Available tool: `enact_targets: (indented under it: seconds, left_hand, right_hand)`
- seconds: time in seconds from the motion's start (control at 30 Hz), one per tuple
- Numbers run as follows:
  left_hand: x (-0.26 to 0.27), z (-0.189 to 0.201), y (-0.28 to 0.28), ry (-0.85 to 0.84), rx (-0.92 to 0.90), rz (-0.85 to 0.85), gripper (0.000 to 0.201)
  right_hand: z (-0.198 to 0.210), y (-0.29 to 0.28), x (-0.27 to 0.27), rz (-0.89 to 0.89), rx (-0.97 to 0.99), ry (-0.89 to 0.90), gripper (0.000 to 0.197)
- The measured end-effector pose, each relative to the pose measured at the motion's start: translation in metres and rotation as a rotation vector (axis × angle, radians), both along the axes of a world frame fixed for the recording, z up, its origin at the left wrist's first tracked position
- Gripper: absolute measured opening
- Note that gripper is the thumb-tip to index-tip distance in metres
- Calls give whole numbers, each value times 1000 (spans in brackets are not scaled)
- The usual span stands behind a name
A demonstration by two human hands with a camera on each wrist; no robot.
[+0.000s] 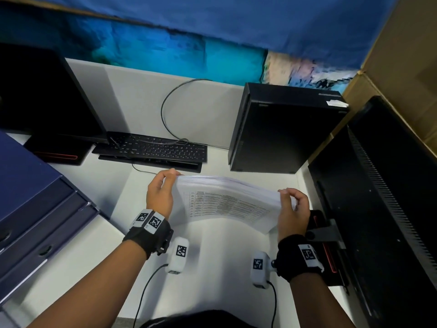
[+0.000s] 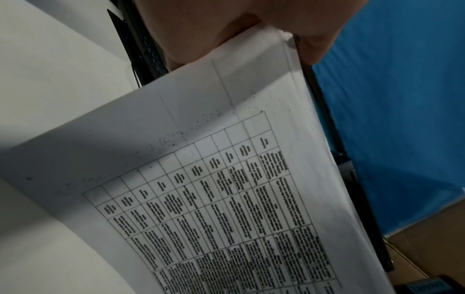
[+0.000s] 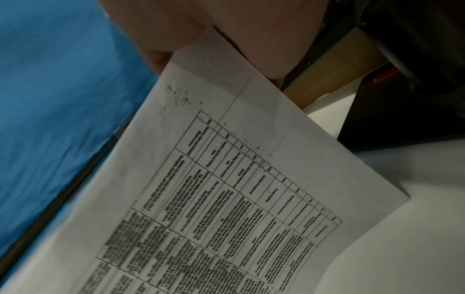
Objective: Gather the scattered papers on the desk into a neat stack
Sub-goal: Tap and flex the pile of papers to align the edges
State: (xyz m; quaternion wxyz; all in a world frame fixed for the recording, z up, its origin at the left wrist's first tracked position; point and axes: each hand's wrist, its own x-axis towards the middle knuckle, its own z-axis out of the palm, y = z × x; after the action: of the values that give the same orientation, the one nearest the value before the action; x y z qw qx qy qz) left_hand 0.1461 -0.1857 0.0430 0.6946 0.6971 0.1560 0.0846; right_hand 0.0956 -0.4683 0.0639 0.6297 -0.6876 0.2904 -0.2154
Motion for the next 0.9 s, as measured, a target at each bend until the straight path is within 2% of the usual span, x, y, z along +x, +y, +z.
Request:
enact_targets:
  seconds: [0.17,0.37,0.43,0.5,0.57,0.63,0.7,0.77,0.83,0.9]
  left_hand:
    - [-1,-3,1,-10,54,15,16]
    - [-5,-4,3,-2,84,-21,17]
    - [-7,-5,5,8,87,-44,24]
    - [-9,-6,8,7,39,-105,34]
    - [-11,-9,14,6,-38,-209,49]
    - [-11,-17,21,58,-36,-285,64]
    - [-11,-21,24,96,12,-310,61]
    - [-10,-19,24,108,63,-327,53]
    - [-9,-15,23,111,117,-358,48]
    - [-7,-13,23,109,107,-382,48]
  right_hand:
    - [-1,-1,0,22,-24,7,14]
    - [1,-3,1,46,-64,25,20]
    - [5,0,1,55,-91,52,19]
    - [10,2,2,38,-182,77,21]
    - [19,8,5,36,-467,28,32]
    - [31,28,8,156,-796,-104,44]
    - [46,64,10,388,-1049,-163,57]
    - [49,103,9,654,-1245,-75,71]
    - [34,131,9,889,-1331,23,77]
    - [19,139,9,989,-1406,76,78]
